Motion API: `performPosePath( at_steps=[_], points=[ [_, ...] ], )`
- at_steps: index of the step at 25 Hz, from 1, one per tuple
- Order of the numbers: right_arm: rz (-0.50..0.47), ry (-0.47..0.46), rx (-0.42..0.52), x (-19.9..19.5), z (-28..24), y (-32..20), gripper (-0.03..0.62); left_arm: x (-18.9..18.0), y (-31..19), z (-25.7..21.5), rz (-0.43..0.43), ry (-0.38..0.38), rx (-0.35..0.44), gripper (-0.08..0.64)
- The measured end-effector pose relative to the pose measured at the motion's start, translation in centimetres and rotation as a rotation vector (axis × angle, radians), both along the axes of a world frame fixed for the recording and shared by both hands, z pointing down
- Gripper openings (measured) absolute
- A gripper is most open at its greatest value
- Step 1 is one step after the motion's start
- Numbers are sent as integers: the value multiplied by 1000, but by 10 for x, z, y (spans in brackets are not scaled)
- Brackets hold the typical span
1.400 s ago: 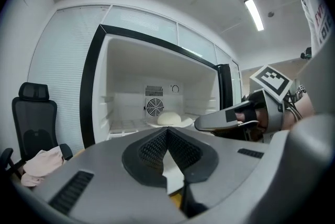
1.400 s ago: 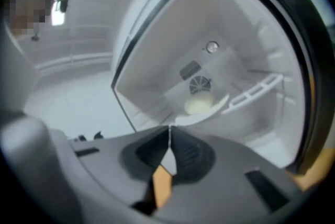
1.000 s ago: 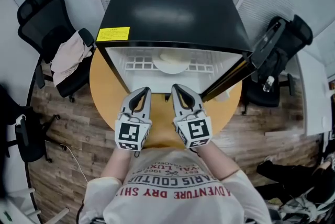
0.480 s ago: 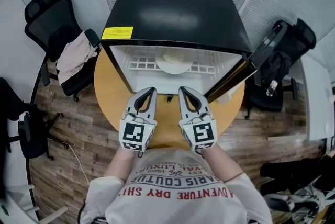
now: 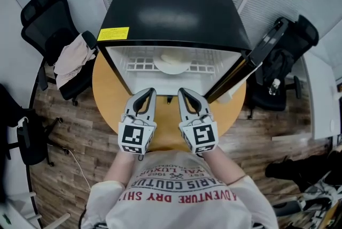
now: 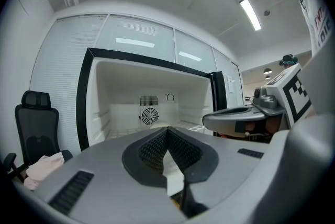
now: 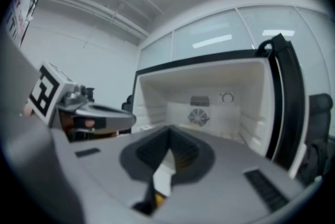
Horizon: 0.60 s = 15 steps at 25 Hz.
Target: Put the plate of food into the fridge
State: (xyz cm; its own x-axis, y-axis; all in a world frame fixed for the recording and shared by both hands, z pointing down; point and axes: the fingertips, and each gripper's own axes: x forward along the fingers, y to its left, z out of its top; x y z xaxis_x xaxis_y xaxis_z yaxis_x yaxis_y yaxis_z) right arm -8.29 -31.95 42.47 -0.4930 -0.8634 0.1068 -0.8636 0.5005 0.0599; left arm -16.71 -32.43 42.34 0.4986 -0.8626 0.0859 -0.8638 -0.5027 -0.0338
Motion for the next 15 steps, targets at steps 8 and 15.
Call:
performPosePath(
  at_steps=[8,15],
  points=[
    [27,-10,-7,7,4,4,28,1,2,2,21,-2,-10,26],
    [11,-7,-2,10,3,3,28,-2,1,7,33,-3,-18,26]
  ],
)
